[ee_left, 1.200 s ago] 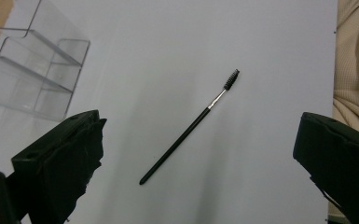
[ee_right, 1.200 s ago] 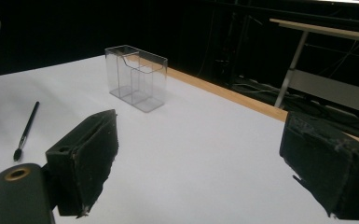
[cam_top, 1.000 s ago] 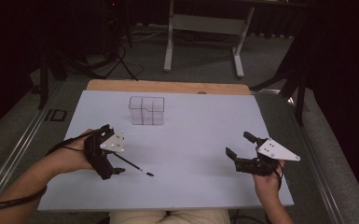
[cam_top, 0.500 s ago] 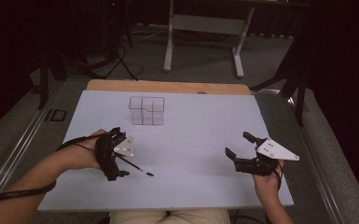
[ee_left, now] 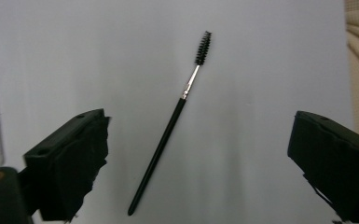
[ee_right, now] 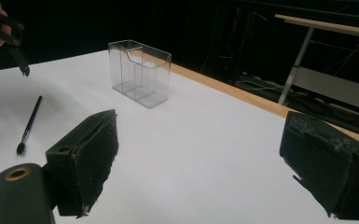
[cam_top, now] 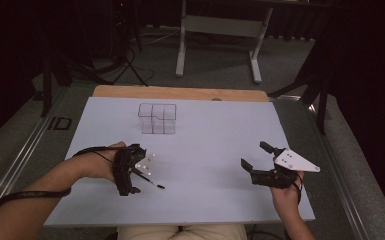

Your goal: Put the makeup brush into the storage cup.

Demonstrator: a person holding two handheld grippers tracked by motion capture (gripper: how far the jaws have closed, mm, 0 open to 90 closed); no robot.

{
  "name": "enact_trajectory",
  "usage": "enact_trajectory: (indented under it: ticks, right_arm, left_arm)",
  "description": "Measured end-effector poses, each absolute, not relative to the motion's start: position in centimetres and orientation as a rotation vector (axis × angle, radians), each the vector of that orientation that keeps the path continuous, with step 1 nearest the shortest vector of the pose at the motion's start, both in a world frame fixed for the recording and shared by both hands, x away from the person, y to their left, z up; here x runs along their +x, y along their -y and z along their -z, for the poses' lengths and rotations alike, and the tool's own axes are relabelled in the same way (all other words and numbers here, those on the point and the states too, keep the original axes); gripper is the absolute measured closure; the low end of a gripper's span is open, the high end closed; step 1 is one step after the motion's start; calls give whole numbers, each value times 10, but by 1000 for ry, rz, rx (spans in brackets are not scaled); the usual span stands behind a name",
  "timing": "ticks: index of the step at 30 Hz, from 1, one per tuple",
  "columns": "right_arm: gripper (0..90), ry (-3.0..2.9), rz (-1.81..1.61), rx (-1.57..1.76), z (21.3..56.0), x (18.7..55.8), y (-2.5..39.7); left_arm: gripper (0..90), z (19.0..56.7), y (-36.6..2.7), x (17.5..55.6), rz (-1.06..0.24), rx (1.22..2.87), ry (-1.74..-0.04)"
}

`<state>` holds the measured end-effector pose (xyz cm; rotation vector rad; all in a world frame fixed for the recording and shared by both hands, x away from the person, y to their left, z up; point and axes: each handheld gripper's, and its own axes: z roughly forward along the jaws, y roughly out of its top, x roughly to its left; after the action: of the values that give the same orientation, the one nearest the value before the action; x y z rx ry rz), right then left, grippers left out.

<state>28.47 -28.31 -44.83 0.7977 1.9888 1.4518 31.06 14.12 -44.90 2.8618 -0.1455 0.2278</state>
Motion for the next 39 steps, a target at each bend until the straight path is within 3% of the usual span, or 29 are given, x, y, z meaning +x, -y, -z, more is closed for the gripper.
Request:
enact_trajectory:
  ticks: [8, 13, 21, 26, 39]
  right_arm:
    - [115, -1994, -1443, 800, 449, 285, 283]
    - [115, -2002, -1438, 805, 451, 286, 282]
    - [115, -2013, -1425, 808, 453, 288, 280]
    - [115, -2018, -1426, 806, 453, 288, 280]
    - [116, -2029, -1439, 799, 453, 287, 280]
  left_arm:
    - [217, 454, -136, 318, -192, 2884, 251]
    - [322, 462, -134, 320, -105, 2897, 319]
    - [526, 473, -136, 321, -155, 2921, 502]
    - [596, 476, -136, 327, -150, 2919, 548]
    - [651, 485, -128, 344, -48, 2874, 642]
